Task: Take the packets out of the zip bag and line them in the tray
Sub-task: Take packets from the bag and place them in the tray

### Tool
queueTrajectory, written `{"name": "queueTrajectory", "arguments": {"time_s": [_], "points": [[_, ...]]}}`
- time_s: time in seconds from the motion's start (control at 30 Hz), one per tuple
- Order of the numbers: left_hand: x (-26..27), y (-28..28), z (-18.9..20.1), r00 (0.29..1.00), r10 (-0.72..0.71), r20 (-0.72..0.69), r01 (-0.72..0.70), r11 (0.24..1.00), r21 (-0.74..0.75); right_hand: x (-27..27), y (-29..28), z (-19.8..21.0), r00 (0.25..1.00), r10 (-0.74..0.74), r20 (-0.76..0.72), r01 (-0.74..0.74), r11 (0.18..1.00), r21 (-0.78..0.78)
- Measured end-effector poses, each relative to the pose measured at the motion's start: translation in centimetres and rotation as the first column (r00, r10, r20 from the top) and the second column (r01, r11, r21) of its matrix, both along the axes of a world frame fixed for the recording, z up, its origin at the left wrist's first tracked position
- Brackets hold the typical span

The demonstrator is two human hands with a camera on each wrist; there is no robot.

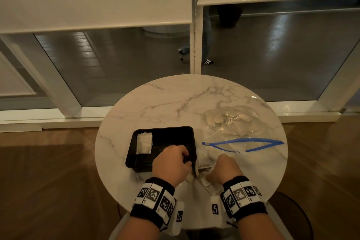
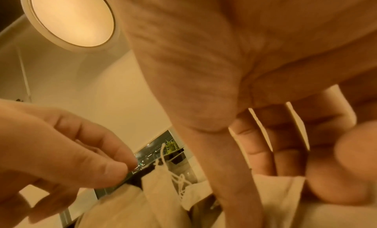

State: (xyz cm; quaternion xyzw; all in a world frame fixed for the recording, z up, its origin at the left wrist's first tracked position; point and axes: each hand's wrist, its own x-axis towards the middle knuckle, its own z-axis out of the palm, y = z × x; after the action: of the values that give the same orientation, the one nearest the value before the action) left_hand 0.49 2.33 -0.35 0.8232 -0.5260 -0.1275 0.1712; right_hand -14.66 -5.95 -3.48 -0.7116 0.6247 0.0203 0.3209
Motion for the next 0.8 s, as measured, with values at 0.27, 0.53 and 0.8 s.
{"name": "queueTrajectory", "arguments": {"time_s": [0.27,0.53,0.8], "points": [[0.2,0.4,-0.5,1.0,-0.01,0.018,0.01,0.999,0.043,-0.5,-0.4,1.1,0.998,0.001,0.055,-0.001,1.0,0.004],[0.2,0.7,-0.1,0.999,-0.022,-0.028,0.023,0.999,0.04,-1.8,-0.8,4.3,0.975,-0.031,0.222,0.03,1.0,0.006],[0.5,0.3,1.1,0.873,-0.063,-0.484,-0.039,0.98,-0.197,-2.1,-0.3,7.4,0.805,0.007,0.593,-0.02,1.0,0.014]]}}
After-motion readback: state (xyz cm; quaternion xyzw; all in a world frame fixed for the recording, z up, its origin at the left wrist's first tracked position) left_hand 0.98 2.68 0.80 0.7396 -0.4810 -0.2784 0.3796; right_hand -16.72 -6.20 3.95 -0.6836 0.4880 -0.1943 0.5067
